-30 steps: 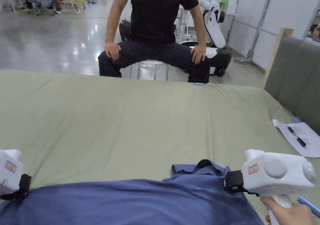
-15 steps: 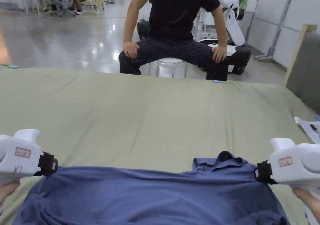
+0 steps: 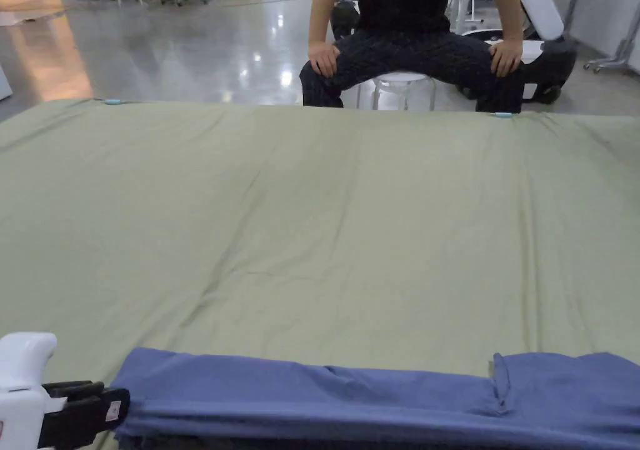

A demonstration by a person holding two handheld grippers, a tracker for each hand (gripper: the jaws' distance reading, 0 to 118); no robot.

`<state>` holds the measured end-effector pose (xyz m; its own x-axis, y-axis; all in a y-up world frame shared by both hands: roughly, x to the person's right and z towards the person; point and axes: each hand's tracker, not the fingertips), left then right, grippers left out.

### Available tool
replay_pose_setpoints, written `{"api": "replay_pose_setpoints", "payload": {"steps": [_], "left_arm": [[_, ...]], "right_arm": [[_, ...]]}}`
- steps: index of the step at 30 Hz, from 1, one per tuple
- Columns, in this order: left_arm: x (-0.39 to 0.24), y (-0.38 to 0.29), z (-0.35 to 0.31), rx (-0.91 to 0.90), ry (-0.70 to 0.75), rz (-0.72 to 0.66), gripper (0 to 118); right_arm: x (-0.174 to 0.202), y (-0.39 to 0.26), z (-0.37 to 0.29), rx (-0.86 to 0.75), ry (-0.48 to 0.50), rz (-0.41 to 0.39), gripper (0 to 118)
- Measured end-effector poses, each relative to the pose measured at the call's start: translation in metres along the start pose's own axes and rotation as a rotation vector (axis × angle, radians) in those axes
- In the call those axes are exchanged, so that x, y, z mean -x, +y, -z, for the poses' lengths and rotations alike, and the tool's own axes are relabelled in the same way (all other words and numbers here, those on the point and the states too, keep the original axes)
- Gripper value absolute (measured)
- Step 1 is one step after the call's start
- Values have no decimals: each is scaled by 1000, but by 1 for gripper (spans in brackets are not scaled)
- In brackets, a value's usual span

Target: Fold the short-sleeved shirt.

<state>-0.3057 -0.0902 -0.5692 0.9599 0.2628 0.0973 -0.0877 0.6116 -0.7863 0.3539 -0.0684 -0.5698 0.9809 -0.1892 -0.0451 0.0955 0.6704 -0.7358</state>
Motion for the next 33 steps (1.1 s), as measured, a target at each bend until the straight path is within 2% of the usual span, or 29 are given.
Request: {"api": "replay_pose_setpoints", "payload": {"steps": [3, 4, 5, 6, 8, 9, 11, 15, 18, 20, 21, 22, 23, 24, 25, 27, 29, 33], "left_arm": [[1, -14, 12, -3, 0, 7, 5], [-2, -14, 13, -13, 12, 14, 7], [-1, -13, 14, -18, 17, 24, 22], [1, -11, 12, -26, 24, 26, 49], [-2, -8, 5, -87, 47, -2, 54], [-5, -5, -6, -148, 60, -13, 58], [-15, 6, -26, -253, 65, 11, 59], [-60, 39, -45, -420, 78, 101, 59], [-89, 61, -18, -376, 49, 164, 59], [-101, 64, 10, -383, 50, 155, 58], [-108, 65, 23, -384, 47, 141, 54], [-111, 65, 32, -380, 26, 128, 44], [-116, 63, 41, -369, -18, 102, 30], [-120, 60, 51, -371, -44, 85, 16], [-124, 58, 58, -353, -57, 78, 15], [-131, 51, 61, -352, -39, 96, 3], [-137, 48, 56, -366, 32, 144, 3], [-130, 48, 57, -338, 7, 132, 3]], "right_arm": [[4, -11, 19, 10, -16, -2, 7], [7, -14, 23, 1, -47, -32, 19], [11, -16, 26, 9, -87, -66, 40], [11, -16, 30, 15, -138, -91, 57], [15, -17, 23, -31, -193, -124, 60], [19, -14, 15, -64, -190, -121, 66], [27, -5, -3, -133, -190, -125, 66], [66, 22, -25, -286, -139, -150, 68], [97, 37, -7, -346, -66, -165, 68], [117, 45, 16, -306, -45, -166, 68], [126, 47, 28, -282, -3, -172, 64], [128, 47, 42, -274, 45, -173, 55], [133, 46, 55, -266, 63, -156, 38], [139, 44, 66, -274, 57, -131, 14], [145, 41, 75, -273, 42, -114, 5], [154, 37, 89, -239, 29, -123, 0], [161, 34, 93, -230, 1, -149, 0], [165, 31, 94, -223, -5, -140, 0]]}}
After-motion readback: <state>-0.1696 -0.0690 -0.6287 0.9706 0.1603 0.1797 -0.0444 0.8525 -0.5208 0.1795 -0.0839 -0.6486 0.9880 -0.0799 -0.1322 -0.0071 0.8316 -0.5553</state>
